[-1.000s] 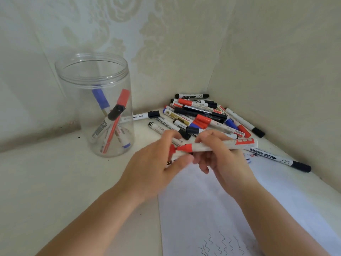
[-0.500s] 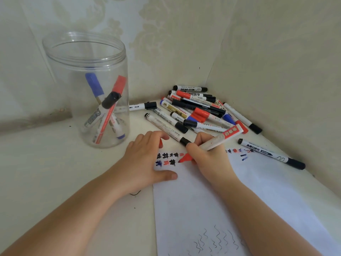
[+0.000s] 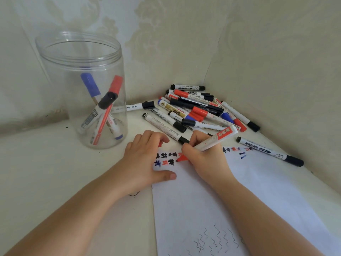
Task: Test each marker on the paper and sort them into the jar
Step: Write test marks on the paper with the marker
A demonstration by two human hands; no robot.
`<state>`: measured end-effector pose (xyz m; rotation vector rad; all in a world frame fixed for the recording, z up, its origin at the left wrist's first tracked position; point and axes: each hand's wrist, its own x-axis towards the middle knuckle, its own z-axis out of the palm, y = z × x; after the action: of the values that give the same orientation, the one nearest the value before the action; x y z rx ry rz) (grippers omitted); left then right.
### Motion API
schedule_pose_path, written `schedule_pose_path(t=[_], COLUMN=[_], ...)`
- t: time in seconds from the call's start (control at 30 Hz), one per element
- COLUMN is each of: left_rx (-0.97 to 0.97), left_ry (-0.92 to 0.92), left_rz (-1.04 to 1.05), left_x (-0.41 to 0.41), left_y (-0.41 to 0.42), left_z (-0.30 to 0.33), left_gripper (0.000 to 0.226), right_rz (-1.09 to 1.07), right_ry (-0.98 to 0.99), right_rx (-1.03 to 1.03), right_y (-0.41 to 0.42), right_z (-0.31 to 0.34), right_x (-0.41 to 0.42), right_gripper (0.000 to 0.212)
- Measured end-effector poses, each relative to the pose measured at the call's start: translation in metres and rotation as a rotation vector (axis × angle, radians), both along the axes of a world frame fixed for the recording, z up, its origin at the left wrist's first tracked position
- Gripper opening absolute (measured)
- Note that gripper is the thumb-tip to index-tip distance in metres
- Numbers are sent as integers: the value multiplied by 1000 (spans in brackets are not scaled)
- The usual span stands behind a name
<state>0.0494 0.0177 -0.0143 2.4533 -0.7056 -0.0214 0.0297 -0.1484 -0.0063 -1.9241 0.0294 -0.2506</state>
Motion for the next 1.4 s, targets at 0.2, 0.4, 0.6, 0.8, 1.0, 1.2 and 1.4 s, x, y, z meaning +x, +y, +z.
schedule_pose_path(t=[0.2,0.4,0.6,0.8,1.0,1.2,1.4], left_rx=[14,30,30,-40,-223,-281,-319], left_ry=[27,38,35,-6,-36,-55,-78], left_rz=[3,12,17,-21,-27,-51,-84], left_x=[-1,-2,-2,-6,-9,-8,-10], left_y=[-1,-2,-2,1,1,3,3], left_z=[4,6,7,8,13,14,15], left_gripper=[76,77,78,64,42,48,52], right_rz=[-25,23,-15,-51,54,172,147], right_ry=[-12,-10,41,74,76,101,79], right_rx=[-46,-54,-12,122,408,514,533], right_y=[-1,1,-1,-5,-10,-6,-9], right_z=[0,1,1,6,19,21,23], right_x=[1,-1,0,-2,-7,-12,-11], right_gripper=[31,28,29,28,31,28,21])
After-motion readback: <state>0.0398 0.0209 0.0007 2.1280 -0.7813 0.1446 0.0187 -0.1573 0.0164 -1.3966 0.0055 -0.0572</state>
